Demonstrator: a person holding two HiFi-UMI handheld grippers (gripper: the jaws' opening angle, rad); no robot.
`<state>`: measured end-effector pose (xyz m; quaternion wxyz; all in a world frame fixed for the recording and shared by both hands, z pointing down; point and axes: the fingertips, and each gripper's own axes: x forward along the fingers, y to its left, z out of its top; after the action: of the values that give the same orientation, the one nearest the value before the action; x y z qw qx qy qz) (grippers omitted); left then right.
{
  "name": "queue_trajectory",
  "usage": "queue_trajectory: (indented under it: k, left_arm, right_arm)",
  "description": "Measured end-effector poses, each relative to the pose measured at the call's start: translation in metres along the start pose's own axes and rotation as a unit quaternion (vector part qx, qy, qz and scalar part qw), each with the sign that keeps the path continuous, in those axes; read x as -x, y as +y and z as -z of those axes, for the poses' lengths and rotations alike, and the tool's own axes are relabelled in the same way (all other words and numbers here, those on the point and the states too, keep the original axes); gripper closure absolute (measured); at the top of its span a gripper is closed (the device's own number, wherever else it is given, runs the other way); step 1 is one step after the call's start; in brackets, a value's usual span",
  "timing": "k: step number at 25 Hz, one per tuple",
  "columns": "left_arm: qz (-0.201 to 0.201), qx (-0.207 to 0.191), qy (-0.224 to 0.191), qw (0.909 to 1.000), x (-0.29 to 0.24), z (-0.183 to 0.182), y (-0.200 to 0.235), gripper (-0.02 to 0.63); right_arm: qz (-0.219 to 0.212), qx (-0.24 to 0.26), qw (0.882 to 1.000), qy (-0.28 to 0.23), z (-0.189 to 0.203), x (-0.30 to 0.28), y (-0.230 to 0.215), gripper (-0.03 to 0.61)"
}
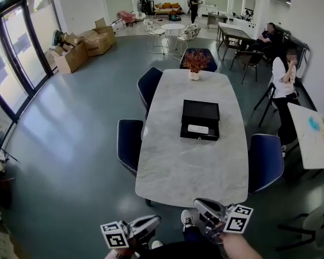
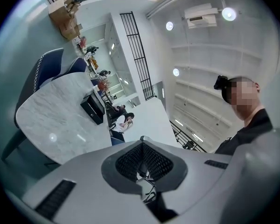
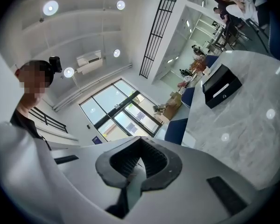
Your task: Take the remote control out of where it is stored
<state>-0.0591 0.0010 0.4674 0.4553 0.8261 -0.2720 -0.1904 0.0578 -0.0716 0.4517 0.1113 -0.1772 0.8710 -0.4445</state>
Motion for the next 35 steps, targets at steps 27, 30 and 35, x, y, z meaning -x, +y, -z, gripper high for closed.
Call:
queue_trajectory:
  k: [27,30,35]
  left_arm:
    - [-0.073,0.012,-0.076,0.9943,-0.076,-0.064,0.056,0.606]
    - [-0.082,0.013,-0.085,0.9929,-0.08,-0.065,0.059,0.606]
    - [-0.091,0.014,-0.099,0.9908,-0.085,-0.068,0.061,0.606]
  right_arm:
    - [0.054,0.142,0.985,0.085,-0.182,-0.058,-0.168,0.569]
    - [0.05,0.156,0.982,0.094,-0.194,-0.066,-0.182,0.569]
    - [0.068,0.199,0.97,0.119,-0.213,-0.078,-0.213,0.569]
